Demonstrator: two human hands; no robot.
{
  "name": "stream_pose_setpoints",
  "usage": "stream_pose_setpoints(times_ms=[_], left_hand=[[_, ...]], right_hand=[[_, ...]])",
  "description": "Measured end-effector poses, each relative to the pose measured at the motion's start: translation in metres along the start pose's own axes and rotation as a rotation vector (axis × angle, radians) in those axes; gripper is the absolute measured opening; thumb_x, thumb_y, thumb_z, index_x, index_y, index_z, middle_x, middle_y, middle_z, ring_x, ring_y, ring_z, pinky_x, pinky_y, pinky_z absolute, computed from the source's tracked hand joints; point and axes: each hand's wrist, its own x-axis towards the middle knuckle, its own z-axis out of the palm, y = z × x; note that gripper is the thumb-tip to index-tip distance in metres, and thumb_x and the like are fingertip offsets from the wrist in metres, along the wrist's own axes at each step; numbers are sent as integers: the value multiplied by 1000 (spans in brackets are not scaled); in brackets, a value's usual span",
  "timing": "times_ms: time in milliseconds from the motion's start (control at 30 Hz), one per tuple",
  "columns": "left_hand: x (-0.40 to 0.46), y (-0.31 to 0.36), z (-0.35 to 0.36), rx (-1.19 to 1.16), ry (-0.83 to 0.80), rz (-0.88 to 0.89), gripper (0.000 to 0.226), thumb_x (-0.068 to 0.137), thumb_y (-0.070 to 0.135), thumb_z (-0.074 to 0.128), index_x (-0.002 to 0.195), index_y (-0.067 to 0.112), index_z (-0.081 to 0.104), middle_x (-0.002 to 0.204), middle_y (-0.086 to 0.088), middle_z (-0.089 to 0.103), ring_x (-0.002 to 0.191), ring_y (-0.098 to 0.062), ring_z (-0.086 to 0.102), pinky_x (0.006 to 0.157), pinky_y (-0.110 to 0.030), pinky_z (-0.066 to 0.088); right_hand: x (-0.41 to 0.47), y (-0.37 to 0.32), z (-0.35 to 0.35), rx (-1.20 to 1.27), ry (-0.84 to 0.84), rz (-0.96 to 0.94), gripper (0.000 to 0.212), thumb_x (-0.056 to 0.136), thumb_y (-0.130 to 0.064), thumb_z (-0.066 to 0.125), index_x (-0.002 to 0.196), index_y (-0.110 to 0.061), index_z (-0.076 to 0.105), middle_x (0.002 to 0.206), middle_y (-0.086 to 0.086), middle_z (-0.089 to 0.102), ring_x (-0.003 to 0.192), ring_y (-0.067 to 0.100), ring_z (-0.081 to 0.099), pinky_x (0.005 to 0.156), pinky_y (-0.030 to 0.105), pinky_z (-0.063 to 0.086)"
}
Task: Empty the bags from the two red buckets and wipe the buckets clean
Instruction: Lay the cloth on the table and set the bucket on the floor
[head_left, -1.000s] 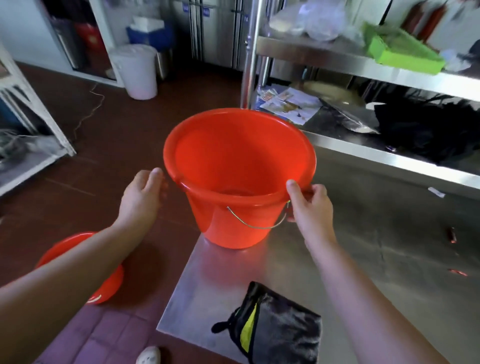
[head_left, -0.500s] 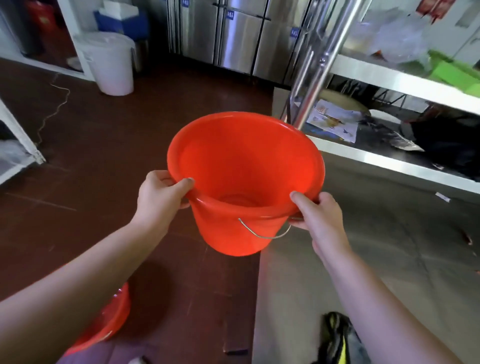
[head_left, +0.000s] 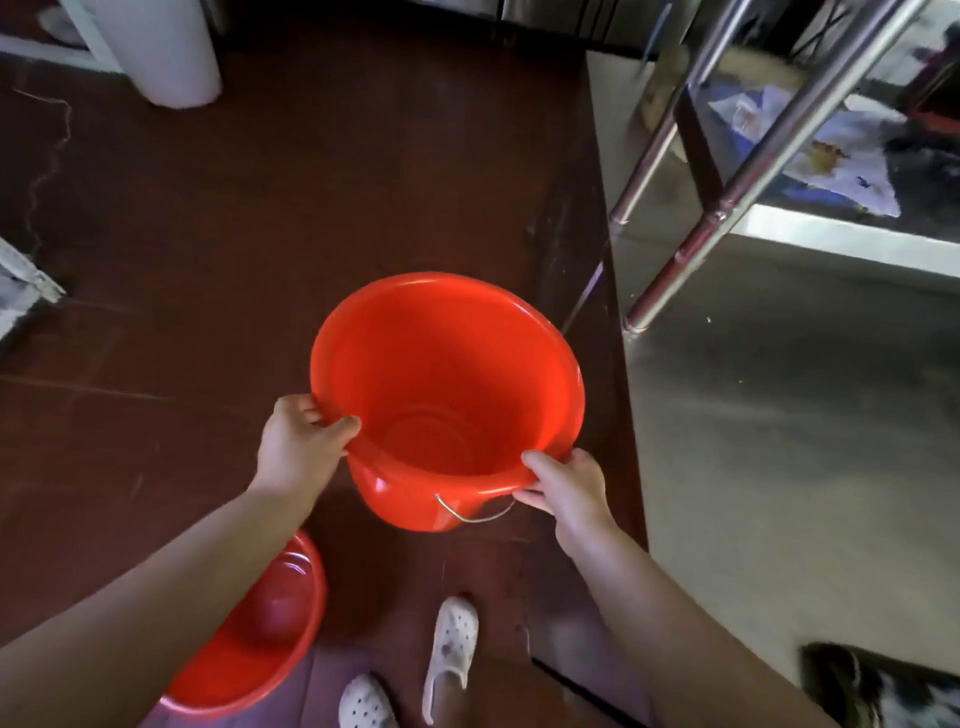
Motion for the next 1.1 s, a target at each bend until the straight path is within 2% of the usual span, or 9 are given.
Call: stream_pose_setpoints(times_ms=[100,233,367,467,567,633,733,900,1100], left_hand=[[35,-50,25,83,-17,-132,39,62,23,70,96,4,65,85,-9,72,78,-27,69,81,-48,56],[92,-117,66,180,-53,-223,35,74,14,73,103,0,60,94,-14,70,83,-30,68,81,-49,55],[161,-177,118,142,-76,-348,35,79,2,71,109,-4,54,98,-14,64,72,-18,63,51,-25,56],[209,-227,159,113,-124,-437,32,81,-6,65,110,-8,53,99,-20,60,74,-23,60,58,-29,53],[241,-269,198,60,-163,-521,26,84,-8,56,110,-6,54,101,-21,60,86,-29,60,74,-40,53],[251,-289,220,-15,-165,-570,22,87,-4,54,108,2,57,104,-16,60,92,-26,60,83,-41,53],[256,-315,246,-118,-156,-590,24,88,-2,52,110,6,58,105,-12,61,93,-21,59,79,-36,53],[262,-338,267,-219,-117,-605,37,89,-4,49,124,6,53,107,-8,62,81,-10,63,71,-26,52],[270,-344,281,-283,-245,-527,37,88,-6,45,110,18,62,99,3,68,81,0,66,74,-15,53]], right_hand=[[51,50,19,-40,58,100,24,72,-7,68,94,-1,62,92,18,68,80,26,70,63,38,59],[129,118,45,-60,92,203,39,73,-2,65,112,-2,62,100,19,68,88,31,66,77,50,57],[214,179,68,-2,91,260,55,77,4,57,130,-9,51,111,17,66,96,29,66,65,35,59],[278,219,77,29,96,285,59,79,7,53,134,-12,49,115,16,65,99,28,66,60,28,57],[331,252,81,40,167,305,56,78,10,51,131,-9,52,115,18,65,96,27,65,56,25,54],[358,270,80,21,233,311,50,77,9,51,125,-7,56,110,19,66,90,24,64,65,30,55],[388,292,75,3,288,295,36,76,10,54,107,-6,60,98,17,66,84,24,60,71,38,51],[412,308,69,122,293,333,31,79,12,53,99,-13,56,83,0,62,71,12,59,57,25,54],[428,319,66,107,226,348,17,87,1,60,98,-12,55,101,7,58,95,16,57,86,33,50]])
